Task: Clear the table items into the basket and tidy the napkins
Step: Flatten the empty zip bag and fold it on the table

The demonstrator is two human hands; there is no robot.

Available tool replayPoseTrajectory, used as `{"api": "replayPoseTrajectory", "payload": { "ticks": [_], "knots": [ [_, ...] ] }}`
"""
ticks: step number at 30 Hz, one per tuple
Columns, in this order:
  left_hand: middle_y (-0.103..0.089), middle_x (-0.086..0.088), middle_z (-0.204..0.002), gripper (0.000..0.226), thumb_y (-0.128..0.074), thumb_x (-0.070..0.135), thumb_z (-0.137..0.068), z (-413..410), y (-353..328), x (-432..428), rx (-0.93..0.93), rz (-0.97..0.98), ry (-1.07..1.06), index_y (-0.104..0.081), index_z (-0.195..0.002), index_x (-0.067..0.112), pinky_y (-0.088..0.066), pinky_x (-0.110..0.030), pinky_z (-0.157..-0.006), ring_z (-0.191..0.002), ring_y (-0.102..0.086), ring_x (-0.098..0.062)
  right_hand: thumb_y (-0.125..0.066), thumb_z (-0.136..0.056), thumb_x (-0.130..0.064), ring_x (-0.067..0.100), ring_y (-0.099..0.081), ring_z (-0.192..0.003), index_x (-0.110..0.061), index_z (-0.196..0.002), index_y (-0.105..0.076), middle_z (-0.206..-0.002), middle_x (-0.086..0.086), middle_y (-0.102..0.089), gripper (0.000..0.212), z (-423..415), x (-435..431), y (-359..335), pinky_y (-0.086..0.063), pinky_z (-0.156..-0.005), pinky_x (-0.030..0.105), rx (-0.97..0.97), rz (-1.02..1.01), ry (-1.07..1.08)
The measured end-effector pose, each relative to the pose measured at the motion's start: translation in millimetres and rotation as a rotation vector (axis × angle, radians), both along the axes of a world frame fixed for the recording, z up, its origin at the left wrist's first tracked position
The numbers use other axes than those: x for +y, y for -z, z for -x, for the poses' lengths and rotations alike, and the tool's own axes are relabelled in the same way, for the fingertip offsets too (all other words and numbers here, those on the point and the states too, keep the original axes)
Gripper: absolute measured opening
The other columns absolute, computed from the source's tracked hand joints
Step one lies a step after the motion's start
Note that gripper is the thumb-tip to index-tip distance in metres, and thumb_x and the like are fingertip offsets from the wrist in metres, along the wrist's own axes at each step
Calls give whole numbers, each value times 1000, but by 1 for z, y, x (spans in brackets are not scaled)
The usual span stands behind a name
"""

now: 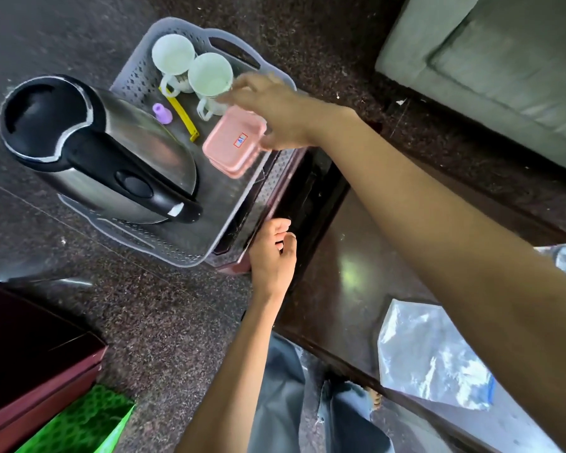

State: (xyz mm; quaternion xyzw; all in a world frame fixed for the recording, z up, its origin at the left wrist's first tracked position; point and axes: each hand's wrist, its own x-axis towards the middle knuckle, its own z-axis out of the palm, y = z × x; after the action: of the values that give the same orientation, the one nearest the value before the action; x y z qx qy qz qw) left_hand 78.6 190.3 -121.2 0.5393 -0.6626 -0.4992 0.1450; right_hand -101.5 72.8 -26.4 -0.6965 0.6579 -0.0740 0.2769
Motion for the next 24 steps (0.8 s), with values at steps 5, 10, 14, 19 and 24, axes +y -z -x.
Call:
{"api": "replayPoseTrajectory", "payload": {
  "ticks": [5,10,14,19,24],
  "knots": [
    [-66,-3,-109,22,-55,4,-90,7,3,30,10,19,40,-62,-110,10,-45,-6,-76,-94,-62,-10,-65,-82,-30,31,-35,-131,-10,-144,-37,-140,15,-39,71,16,78,11,-27,-111,35,-156,272,318],
    [-65,-4,-111,24,-53,6,-90,29,5,85,-10,38,150,-61,-113,10,-45,-10,-78,-93,-60,-8,-52,-97,-27,26,-36,-137,1,-141,-39,-143,16,-43,53,10,210,46,-30,-114,42,-242,490,859],
    [-61,-2,-111,28,-54,5,-87,41,21,140,-69,206,389,-59,-114,12,-47,-31,-93,-104,-58,-17,-40,-102,-19,16,-27,-144,-8,-142,-42,-153,10,-33,41,-22,326,87,-26,-117,30,-244,401,1116],
    [-49,-11,-133,46,-57,10,-86,38,41,213,-199,364,636,-45,-130,7,-36,-29,-108,-125,-46,-23,-34,-102,-20,10,-10,-149,-11,-147,-33,-160,1,-14,46,-68,447,132,-18,-120,29,-223,228,1160],
    [-37,-20,-148,52,-53,18,-91,27,61,262,-205,535,846,-36,-139,6,-32,-38,-114,-138,-35,-31,-32,-100,-21,24,-5,-150,-7,-150,-24,-159,14,-16,52,-84,509,159,-9,-122,39,2,133,1031]
  ]
}}
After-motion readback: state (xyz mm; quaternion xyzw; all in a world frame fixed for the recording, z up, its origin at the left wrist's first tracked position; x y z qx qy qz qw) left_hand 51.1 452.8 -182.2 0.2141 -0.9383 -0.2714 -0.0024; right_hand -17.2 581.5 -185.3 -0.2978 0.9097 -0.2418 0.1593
